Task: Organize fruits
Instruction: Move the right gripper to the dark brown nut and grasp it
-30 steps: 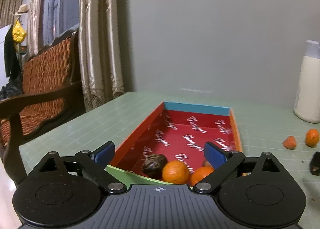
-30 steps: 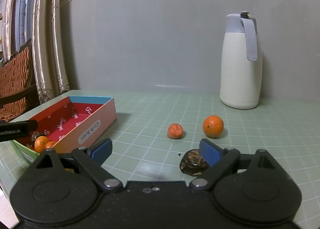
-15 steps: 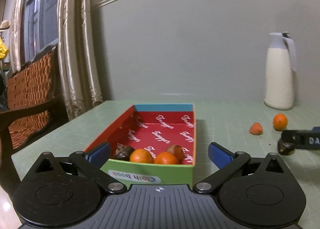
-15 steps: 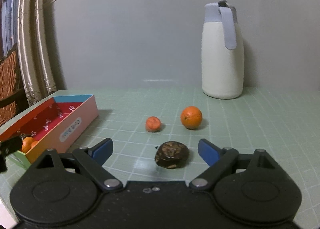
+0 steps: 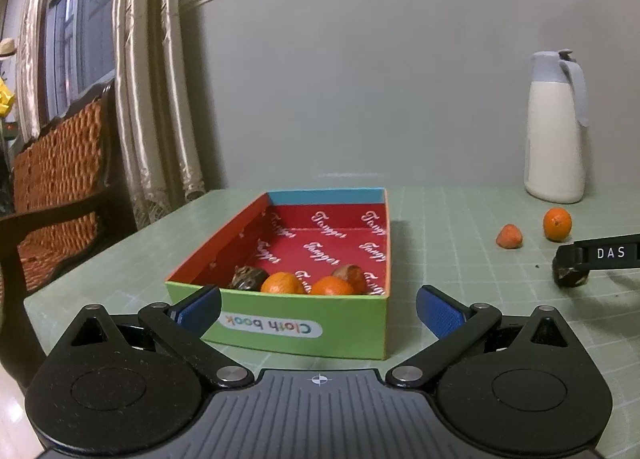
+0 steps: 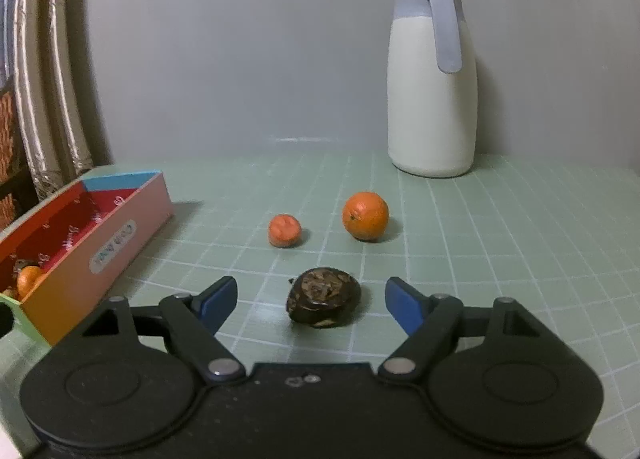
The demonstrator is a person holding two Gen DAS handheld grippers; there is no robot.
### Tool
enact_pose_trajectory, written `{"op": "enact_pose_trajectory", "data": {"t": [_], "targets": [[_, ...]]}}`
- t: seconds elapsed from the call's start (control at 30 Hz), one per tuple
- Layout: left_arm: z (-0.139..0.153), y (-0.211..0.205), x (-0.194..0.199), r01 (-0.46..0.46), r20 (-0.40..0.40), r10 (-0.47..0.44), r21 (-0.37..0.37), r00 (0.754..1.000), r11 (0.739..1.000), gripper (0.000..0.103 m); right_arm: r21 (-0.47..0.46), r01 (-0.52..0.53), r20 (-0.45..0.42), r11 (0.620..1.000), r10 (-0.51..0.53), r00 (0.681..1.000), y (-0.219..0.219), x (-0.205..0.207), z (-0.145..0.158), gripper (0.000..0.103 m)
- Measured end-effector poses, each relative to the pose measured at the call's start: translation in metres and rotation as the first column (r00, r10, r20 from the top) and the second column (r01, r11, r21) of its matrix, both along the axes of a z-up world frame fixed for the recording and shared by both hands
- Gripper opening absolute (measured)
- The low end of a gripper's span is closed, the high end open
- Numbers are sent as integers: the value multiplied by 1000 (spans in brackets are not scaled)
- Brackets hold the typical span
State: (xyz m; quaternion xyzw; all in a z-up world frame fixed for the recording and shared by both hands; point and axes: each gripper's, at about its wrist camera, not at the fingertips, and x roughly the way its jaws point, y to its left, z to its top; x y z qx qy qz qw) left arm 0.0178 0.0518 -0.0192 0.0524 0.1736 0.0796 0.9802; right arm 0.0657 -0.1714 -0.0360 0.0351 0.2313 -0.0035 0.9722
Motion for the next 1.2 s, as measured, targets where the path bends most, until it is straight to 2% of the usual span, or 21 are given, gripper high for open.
{"op": "enact_pose_trajectory", "data": {"t": [0.47, 0.6, 0.9, 1.1, 1.2], "targets": [[-4, 4, 1, -6, 0, 6, 16, 1000, 1000, 103, 12, 26, -50, 1000, -25, 998, -3, 17, -6, 74], [-4, 6, 3, -3, -2, 3, 4, 1000, 1000, 103, 12, 31, -61, 999, -30, 998, -6, 21, -7, 68], [-3, 11, 5, -8, -2, 8, -22, 1000, 1000, 103, -5, 29, -102, 1000, -30, 994, -2, 33, -13, 65], [-3, 15, 4, -14, -2, 14, -38, 1000, 999, 103, -14, 36, -126, 999, -37, 991, 1, 39, -18, 59], [-4, 15, 5, -15, -4, 15, -39, 1000, 999, 103, -19, 37, -122, 999, -39, 992, 2, 39, -18, 51]]}}
